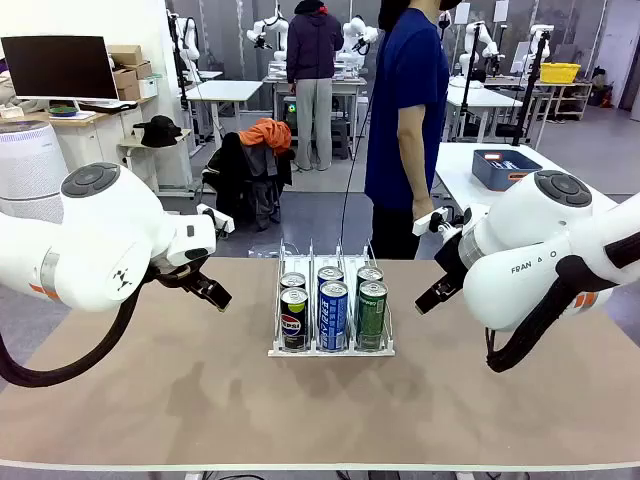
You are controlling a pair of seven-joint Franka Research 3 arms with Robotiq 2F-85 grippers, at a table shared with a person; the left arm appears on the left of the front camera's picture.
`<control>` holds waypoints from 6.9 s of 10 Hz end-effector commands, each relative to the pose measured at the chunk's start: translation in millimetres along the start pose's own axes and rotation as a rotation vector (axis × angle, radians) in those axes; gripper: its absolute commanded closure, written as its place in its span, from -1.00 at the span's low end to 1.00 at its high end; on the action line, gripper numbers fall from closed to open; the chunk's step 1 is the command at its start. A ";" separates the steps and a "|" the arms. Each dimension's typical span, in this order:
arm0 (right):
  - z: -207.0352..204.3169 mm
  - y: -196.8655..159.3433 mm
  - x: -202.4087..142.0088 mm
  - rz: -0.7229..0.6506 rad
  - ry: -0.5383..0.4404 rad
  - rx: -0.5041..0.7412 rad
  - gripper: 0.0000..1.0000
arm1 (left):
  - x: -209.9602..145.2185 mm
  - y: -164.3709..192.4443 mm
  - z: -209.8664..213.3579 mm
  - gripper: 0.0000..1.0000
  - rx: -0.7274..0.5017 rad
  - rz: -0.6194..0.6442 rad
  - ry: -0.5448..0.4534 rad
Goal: Fill the beverage cans into the dispenser.
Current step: Pick up the Sprite handed by the human.
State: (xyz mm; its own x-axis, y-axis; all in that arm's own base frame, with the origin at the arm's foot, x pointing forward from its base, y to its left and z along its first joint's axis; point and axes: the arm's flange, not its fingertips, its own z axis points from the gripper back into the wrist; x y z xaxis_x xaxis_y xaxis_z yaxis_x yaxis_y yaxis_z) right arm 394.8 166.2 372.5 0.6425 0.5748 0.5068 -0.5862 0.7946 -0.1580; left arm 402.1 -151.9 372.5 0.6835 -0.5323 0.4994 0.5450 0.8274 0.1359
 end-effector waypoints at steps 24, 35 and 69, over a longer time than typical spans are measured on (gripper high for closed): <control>139.1 -68.2 60.6 0.106 0.203 0.413 -1.00 | 41.6 68.9 132.6 -1.00 -0.491 -0.241 0.032; 223.4 -147.8 76.1 0.059 -0.149 0.583 -1.00 | 51.5 124.3 203.3 -1.00 -0.668 -0.309 -0.158; 357.0 -191.7 134.0 0.119 -0.227 0.265 -1.00 | 87.0 173.4 320.5 -1.00 -0.365 -0.281 -0.252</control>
State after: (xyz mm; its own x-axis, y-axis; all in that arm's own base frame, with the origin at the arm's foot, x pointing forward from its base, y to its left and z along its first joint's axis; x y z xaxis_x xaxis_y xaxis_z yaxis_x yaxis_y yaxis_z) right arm 417.1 21.1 773.2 0.4534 0.5785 0.6781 -0.7768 0.6296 -0.0177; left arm 400.5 2.8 713.8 0.3733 -0.6274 0.6834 0.8546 0.5193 0.0099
